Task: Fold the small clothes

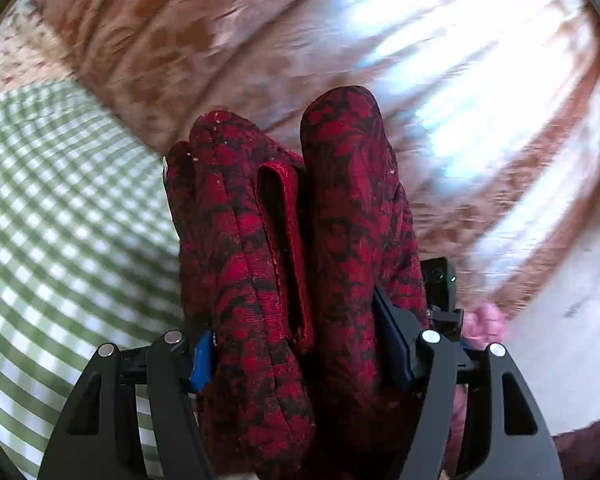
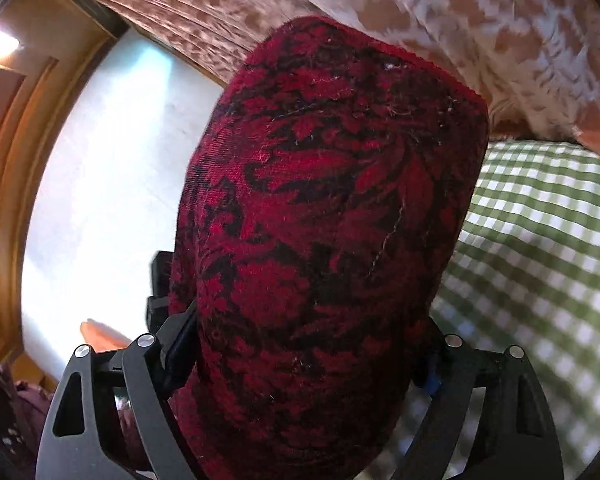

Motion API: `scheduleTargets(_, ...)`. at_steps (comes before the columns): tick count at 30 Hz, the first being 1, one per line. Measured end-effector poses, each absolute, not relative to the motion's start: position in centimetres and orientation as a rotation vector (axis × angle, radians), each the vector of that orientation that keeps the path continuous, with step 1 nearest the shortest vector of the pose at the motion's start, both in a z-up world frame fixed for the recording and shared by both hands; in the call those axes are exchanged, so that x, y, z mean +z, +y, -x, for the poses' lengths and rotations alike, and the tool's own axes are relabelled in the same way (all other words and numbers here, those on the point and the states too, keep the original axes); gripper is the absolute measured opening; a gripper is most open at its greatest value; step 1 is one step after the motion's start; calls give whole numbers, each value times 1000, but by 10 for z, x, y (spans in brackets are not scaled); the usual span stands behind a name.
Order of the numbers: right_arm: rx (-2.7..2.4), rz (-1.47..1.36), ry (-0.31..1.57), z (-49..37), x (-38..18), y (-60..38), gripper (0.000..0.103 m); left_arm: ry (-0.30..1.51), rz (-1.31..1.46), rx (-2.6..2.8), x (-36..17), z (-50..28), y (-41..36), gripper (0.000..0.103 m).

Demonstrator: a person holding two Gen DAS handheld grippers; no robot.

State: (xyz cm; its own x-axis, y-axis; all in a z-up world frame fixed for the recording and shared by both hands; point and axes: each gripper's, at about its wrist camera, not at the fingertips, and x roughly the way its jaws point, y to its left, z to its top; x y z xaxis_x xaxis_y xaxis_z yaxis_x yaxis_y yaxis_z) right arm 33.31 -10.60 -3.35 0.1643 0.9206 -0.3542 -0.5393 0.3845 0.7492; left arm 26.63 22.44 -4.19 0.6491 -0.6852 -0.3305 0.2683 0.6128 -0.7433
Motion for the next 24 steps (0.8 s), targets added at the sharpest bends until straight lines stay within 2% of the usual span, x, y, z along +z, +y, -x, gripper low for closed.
scheduleTargets(4, 934, -478, 1089, -383, -101, -101, 91, 911, 608, -402, -106, -301, 207, 66)
scheduleTargets(6, 796, -467, 1176, -395, -137, -109, 100, 903, 634, -392, -118, -301, 205, 71)
scheduleTargets(7, 808, -493, 1179, -395, -146, -113, 100, 901, 638, -388, -115, -301, 206, 71)
scheduleTargets(11, 757, -447, 1130, -385, -122, -117, 100, 858, 497, -312, -93, -294, 200, 71)
scheduleTargets(18, 560, -155, 789, -349, -27, -74, 97, 783, 269, -121, -73, -285, 180, 73)
scheduleTargets(21, 489, 14, 817, -362, -34, -24, 89, 797, 256, -59, -86, -290, 180, 76)
scheduleTargets(22, 444, 95, 877, -373, -52, -6, 89, 808, 252, -41, -90, -291, 179, 76)
scheduleTargets(24, 332, 302, 879, -382, -84, 21, 96, 815, 295, -24, -94, -291, 185, 76)
